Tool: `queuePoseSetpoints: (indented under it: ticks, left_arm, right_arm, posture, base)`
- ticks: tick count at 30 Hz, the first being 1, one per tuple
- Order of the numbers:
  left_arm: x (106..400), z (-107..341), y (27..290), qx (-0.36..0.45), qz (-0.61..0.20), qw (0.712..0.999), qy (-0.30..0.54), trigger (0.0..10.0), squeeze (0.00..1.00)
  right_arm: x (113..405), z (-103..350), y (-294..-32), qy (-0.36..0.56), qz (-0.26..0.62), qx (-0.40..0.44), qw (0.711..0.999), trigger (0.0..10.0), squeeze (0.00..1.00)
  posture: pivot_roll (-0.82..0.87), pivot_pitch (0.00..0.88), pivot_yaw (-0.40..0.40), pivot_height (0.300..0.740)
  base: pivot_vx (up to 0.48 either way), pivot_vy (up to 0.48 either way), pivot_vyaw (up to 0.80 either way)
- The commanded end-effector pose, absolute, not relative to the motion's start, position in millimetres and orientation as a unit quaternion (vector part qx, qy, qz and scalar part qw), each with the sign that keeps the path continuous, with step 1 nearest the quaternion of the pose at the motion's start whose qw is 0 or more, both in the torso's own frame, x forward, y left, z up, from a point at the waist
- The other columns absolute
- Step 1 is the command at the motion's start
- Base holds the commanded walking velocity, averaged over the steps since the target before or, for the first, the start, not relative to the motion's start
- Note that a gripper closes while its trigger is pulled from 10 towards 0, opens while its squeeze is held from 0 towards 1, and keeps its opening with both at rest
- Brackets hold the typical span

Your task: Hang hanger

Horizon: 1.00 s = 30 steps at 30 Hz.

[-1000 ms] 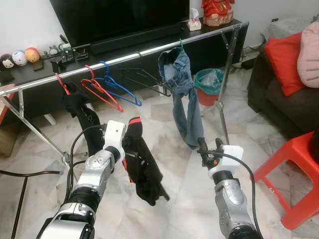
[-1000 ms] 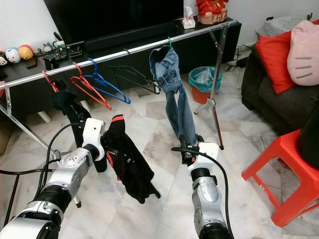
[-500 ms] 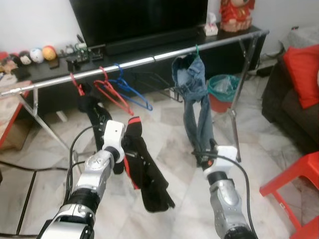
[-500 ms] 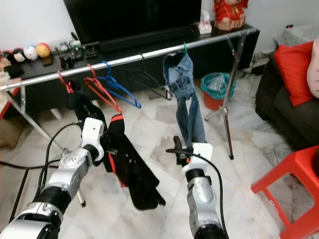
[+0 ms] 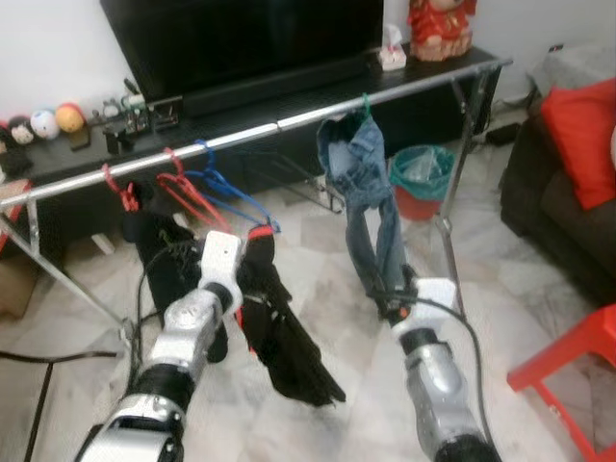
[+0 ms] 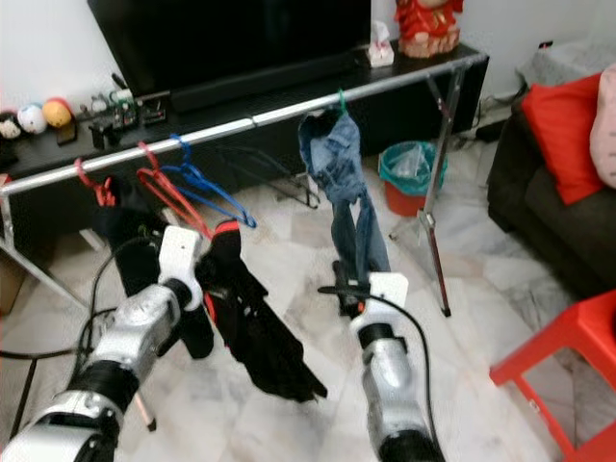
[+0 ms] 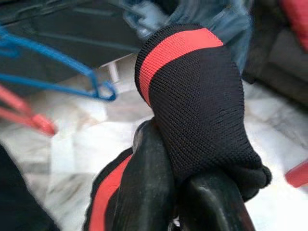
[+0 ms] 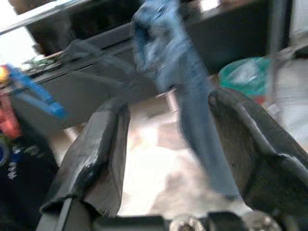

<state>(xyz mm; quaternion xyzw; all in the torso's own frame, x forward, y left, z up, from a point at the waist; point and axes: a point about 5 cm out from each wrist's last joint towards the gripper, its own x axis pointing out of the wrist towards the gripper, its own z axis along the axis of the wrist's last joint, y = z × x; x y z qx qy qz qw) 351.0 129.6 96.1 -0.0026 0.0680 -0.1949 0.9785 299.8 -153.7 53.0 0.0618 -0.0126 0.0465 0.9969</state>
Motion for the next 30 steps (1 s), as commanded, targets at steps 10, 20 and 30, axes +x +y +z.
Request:
queuePoseSetpoints:
  ticks: [10,20,30]
  left_arm:
    - [351,99,142,0.016,-0.188,0.980,0.060,10.0,0.00]
    - [312,51,181,0.075,-0.199,0.972,0.102,10.0,0.00]
    - [287,18,205,0.076,-0.152,0.971,0.168,10.0,0.00]
  right_arm:
    - [302,56,-136,-0.017,0.073,0.067,0.995,10.0,0.00]
    - [299,55,-142,-0.018,0.064,0.068,0.995,10.0,0.00]
    - [300,56,-144,-0.018,0.062,0.065,0.996,10.0,0.00]
  posture:
    - [0.10,0.006,0.115,0.740]
    - [0.10,0.010,0.115,0.740]
    - [0.09,0.010,0.109,0.740]
  base:
    - [0.296,0.000,0.13]
    - [0.000,0.000,0.00]
    - [0.000,0.000,0.00]
